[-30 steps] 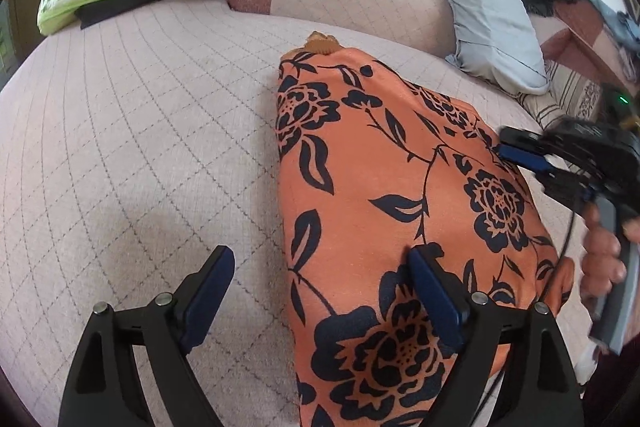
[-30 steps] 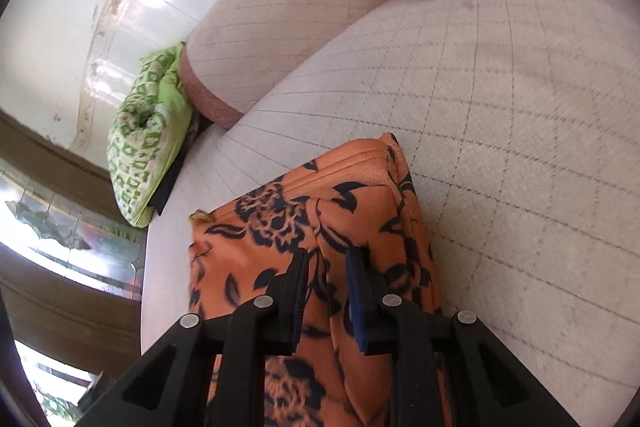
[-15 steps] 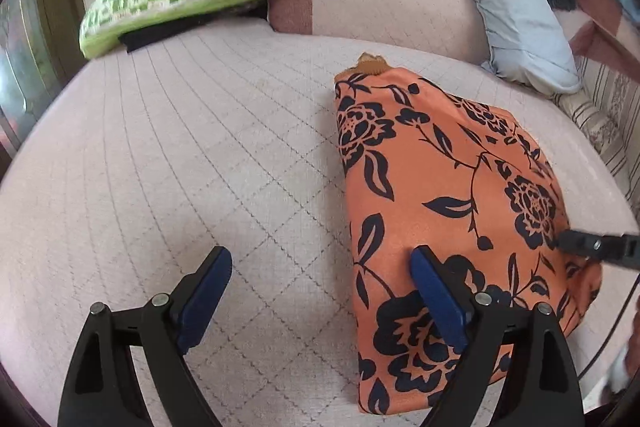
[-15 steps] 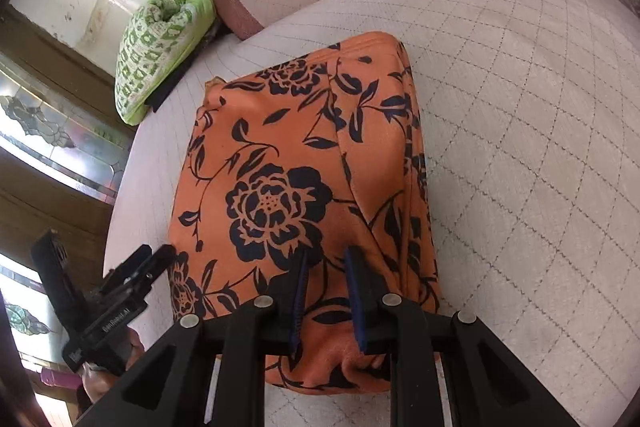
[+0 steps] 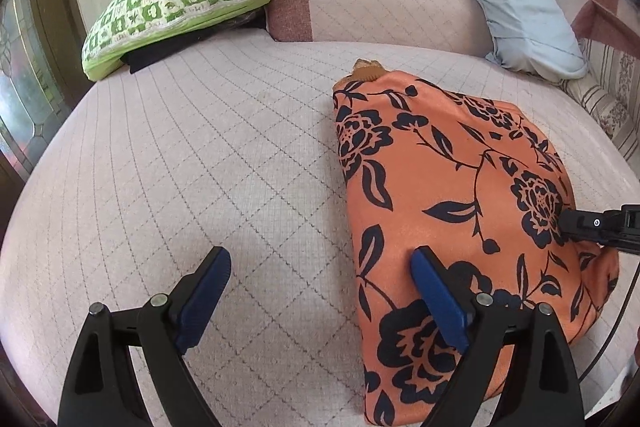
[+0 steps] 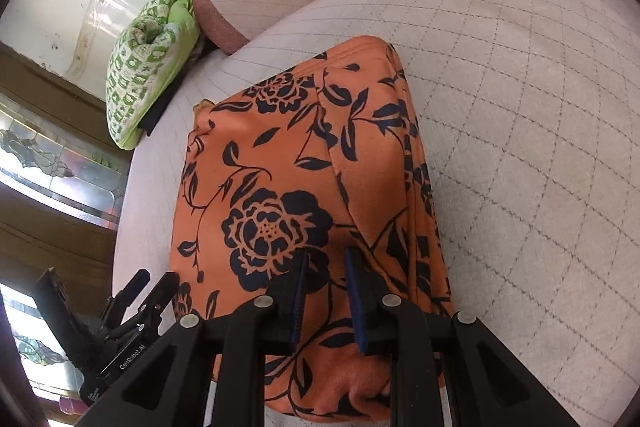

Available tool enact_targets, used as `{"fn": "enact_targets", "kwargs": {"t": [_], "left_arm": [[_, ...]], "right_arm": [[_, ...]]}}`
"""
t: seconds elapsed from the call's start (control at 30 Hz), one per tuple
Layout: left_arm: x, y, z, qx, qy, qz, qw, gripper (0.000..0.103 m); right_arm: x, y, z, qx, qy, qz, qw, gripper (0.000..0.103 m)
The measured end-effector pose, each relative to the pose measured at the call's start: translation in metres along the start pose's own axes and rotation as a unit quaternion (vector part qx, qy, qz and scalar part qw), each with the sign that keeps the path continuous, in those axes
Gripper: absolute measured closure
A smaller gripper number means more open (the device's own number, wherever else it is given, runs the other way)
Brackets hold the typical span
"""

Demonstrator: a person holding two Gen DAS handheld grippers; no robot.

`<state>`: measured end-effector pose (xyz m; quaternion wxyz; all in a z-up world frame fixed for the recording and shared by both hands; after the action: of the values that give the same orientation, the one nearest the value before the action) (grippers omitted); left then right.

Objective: Fold small clothes

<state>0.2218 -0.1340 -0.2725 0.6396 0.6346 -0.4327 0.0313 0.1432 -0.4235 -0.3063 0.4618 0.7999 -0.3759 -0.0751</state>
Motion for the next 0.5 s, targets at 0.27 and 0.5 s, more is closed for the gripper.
{"fn": "enact_targets", "kwargs": {"t": [0.27, 0.5], "left_arm": [[0.0008, -0.0051, 0.0034, 0.011, 0.004, -0.009, 0.9999, 0.008], [0.0005, -0.0081, 0.0033, 0.029, 0.02, -0.016, 0.9992, 0.002]], "right_arm": [[-0.0003, -0.0066, -0.0072, -0.025, 0.031, 0.017, 0.999, 0.08], [-0.0005, -0.0057, -0.0065, -0.024, 0.026, 0.022, 0.999, 0.08]]}}
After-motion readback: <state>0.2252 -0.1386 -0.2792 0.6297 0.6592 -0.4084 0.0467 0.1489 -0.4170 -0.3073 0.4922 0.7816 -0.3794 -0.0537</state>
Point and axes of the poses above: each gripper's, at about its wrist camera, not at the fingertips, and y roughly against the way its jaws point, z to its right, x to its top, the point moved 6 cm from there along -y, roughly the way its jaws point, and after that the axes turned 12 degrees about -y, right-handed, at the moved point
